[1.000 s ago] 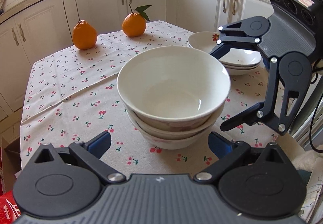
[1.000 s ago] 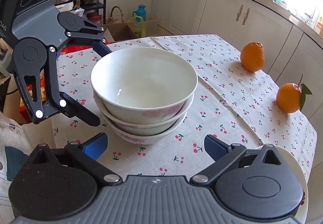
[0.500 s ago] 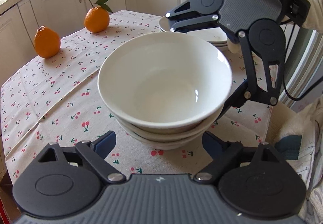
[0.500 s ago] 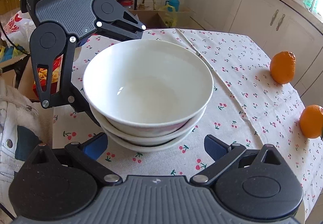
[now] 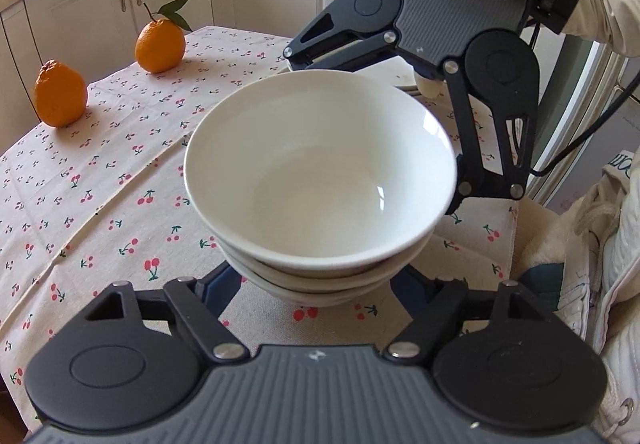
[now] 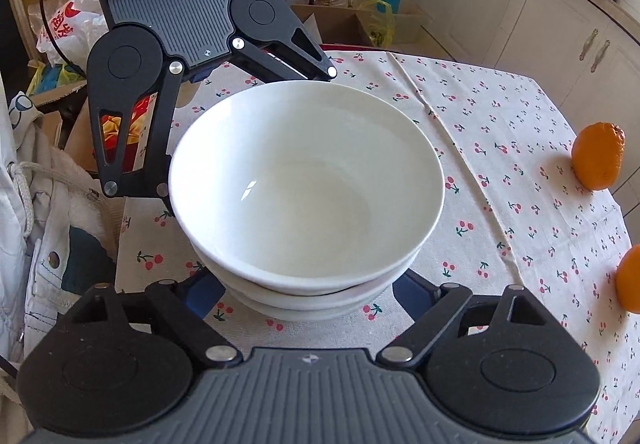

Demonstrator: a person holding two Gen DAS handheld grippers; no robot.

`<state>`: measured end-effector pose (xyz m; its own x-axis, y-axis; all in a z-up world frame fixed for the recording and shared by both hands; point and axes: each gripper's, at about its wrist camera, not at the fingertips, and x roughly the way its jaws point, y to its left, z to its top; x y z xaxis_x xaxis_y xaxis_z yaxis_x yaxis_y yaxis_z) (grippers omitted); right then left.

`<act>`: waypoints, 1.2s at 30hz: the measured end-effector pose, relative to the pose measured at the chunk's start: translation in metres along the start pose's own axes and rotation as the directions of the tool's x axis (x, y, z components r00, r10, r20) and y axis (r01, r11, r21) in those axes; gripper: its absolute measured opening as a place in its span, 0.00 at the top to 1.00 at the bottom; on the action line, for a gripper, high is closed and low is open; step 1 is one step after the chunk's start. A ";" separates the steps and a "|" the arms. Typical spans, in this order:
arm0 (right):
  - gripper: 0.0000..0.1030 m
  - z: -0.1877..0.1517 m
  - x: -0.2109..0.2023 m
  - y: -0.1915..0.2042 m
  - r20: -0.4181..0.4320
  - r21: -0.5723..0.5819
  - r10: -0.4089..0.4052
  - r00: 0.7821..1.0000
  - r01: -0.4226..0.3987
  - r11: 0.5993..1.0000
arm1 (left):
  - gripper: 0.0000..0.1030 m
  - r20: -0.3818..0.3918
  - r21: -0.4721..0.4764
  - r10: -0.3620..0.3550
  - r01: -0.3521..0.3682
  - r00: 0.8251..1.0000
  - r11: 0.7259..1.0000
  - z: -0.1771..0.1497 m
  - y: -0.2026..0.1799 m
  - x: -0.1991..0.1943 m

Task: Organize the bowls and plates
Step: 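Lift the bowl stack with both grippers and carry it over the plate stack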

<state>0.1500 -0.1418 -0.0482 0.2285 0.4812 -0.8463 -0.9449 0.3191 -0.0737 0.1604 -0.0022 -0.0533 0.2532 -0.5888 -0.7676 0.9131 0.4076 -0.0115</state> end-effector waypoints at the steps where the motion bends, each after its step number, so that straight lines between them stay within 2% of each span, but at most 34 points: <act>1: 0.12 0.001 0.000 0.000 -0.001 -0.002 0.008 1.000 -0.008 1.000 | 0.21 0.000 0.001 -0.003 0.003 1.000 1.000 0.000 0.000 0.000; 23: 0.12 0.005 0.002 -0.007 -0.024 0.002 0.032 0.999 -0.032 0.999 | 0.20 -0.014 0.018 -0.021 0.022 1.000 1.000 0.005 0.005 0.002; 27: 0.09 0.004 0.001 -0.008 -0.015 0.012 0.043 0.999 -0.043 0.999 | 0.18 -0.013 0.022 -0.021 0.021 1.000 1.000 0.006 0.005 0.003; 36: 0.09 0.005 0.001 -0.008 -0.010 0.010 0.027 1.000 -0.027 1.000 | 0.17 -0.009 0.024 -0.015 0.015 1.000 1.000 0.006 0.004 0.002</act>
<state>0.1586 -0.1398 -0.0456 0.2007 0.4816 -0.8531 -0.9482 0.3143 -0.0457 0.1671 -0.0062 -0.0509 0.2371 -0.5886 -0.7728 0.9241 0.3821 -0.0075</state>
